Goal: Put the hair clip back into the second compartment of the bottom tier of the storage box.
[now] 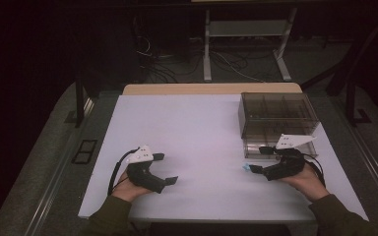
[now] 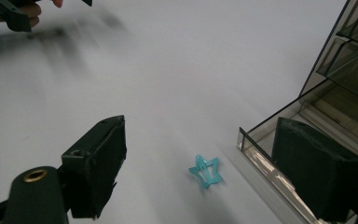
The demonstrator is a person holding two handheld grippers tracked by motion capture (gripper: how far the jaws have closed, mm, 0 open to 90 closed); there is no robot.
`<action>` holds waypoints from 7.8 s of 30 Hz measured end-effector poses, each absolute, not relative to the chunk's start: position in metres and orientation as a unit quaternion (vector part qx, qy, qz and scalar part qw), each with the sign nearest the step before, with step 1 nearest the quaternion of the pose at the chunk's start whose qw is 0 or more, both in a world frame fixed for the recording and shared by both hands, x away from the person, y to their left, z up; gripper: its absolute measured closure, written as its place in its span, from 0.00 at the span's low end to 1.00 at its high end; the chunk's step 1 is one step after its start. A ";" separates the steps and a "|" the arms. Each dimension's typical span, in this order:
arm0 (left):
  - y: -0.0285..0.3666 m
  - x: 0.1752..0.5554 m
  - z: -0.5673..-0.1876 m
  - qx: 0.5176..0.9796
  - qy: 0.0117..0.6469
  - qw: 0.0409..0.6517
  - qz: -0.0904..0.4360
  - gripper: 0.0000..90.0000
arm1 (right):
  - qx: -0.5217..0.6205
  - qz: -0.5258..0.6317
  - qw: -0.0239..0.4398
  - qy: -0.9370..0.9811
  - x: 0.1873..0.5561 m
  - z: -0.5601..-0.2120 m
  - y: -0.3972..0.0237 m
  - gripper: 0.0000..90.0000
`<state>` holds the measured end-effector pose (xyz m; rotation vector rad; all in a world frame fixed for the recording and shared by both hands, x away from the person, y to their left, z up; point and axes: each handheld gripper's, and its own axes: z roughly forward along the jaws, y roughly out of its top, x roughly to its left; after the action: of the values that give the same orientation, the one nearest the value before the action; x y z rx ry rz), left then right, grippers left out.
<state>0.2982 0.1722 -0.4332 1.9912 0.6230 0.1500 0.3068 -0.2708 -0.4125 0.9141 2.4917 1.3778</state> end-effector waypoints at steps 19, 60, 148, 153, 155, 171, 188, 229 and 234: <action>0.173 0.299 -0.434 0.822 0.258 0.504 0.060 0.00 | 0.292 0.450 0.057 0.842 0.326 -0.416 -0.262 0.38; 0.173 0.299 -0.436 0.823 0.259 0.503 0.050 0.00 | 0.285 0.408 0.048 0.866 0.335 -0.438 -0.260 0.78; 0.167 0.299 -0.444 0.832 0.256 0.487 0.062 0.00 | 0.255 0.401 0.057 0.878 0.327 -0.431 -0.261 0.97; 0.166 0.299 -0.444 0.831 0.262 0.485 0.068 0.00 | 0.259 0.406 0.056 0.875 0.327 -0.429 -0.263 0.97; 0.165 0.298 -0.444 0.832 0.265 0.483 0.072 0.00 | 0.260 0.409 0.055 0.873 0.326 -0.428 -0.264 0.97; 0.164 0.295 -0.445 0.843 0.253 0.469 0.073 0.00 | 0.274 0.427 0.052 0.860 0.327 -0.422 -0.271 0.97; 0.165 0.293 -0.442 0.841 0.256 0.469 0.083 0.00 | 0.290 0.432 0.059 0.852 0.335 -0.409 -0.281 0.97; 0.167 0.292 -0.442 0.843 0.268 0.457 0.091 0.00 | 0.352 0.432 0.103 0.824 0.353 -0.406 -0.324 0.97; 0.169 0.292 -0.440 0.842 0.266 0.462 0.087 0.00 | 0.365 0.425 0.108 0.821 0.355 -0.408 -0.328 0.97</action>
<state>0.2925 0.1690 -0.4404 2.0694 0.6532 0.2137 0.3548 -0.3280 -0.4080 1.0747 2.4172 1.2492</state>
